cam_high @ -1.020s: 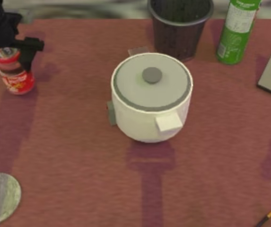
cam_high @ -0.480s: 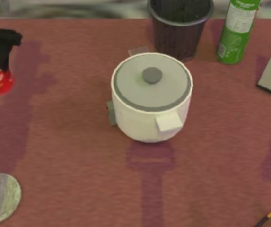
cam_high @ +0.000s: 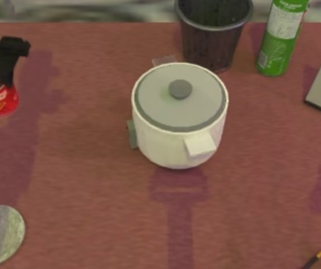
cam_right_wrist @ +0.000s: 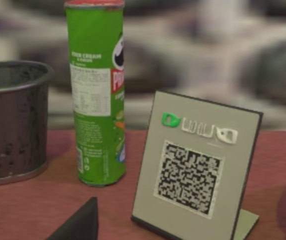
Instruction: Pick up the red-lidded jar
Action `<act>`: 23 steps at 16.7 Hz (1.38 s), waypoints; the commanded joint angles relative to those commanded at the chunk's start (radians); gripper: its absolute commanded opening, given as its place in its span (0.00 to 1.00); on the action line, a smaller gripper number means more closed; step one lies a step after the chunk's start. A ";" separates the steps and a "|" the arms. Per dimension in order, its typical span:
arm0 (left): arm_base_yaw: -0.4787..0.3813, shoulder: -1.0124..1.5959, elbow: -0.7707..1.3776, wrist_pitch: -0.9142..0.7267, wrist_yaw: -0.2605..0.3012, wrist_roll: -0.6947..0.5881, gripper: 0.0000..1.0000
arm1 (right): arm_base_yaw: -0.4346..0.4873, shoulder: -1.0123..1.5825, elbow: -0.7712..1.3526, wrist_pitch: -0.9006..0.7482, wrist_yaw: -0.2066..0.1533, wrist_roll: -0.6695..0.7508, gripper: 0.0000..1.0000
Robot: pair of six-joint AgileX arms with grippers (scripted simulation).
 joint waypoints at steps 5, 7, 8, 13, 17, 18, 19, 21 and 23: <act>-0.128 0.032 -0.032 0.069 -0.022 -0.210 0.00 | 0.000 0.000 0.000 0.000 0.000 0.000 1.00; -0.189 0.047 -0.047 0.101 -0.032 -0.312 0.00 | 0.000 0.000 0.000 0.000 0.000 0.000 1.00; -0.216 0.054 -0.055 0.115 -0.036 -0.357 0.00 | 0.000 0.000 0.000 0.000 0.000 0.000 1.00; -0.277 0.069 -0.075 0.147 -0.045 -0.448 0.00 | 0.000 0.000 0.000 0.000 0.000 0.000 1.00; -0.270 0.068 -0.088 0.162 -0.044 -0.447 0.00 | 0.000 0.000 0.000 0.000 0.000 0.000 1.00; -0.269 0.074 -0.107 0.186 -0.045 -0.447 0.00 | 0.000 0.000 0.000 0.000 0.000 0.000 1.00; -0.270 0.081 -0.129 0.217 -0.046 -0.446 0.00 | 0.000 0.000 0.000 0.000 0.000 0.000 1.00; -0.272 0.097 -0.175 0.283 -0.045 -0.444 0.00 | 0.000 0.000 0.000 0.000 0.000 0.000 1.00; -0.273 0.110 -0.206 0.320 -0.044 -0.444 0.00 | 0.000 0.000 0.000 0.000 0.000 0.000 1.00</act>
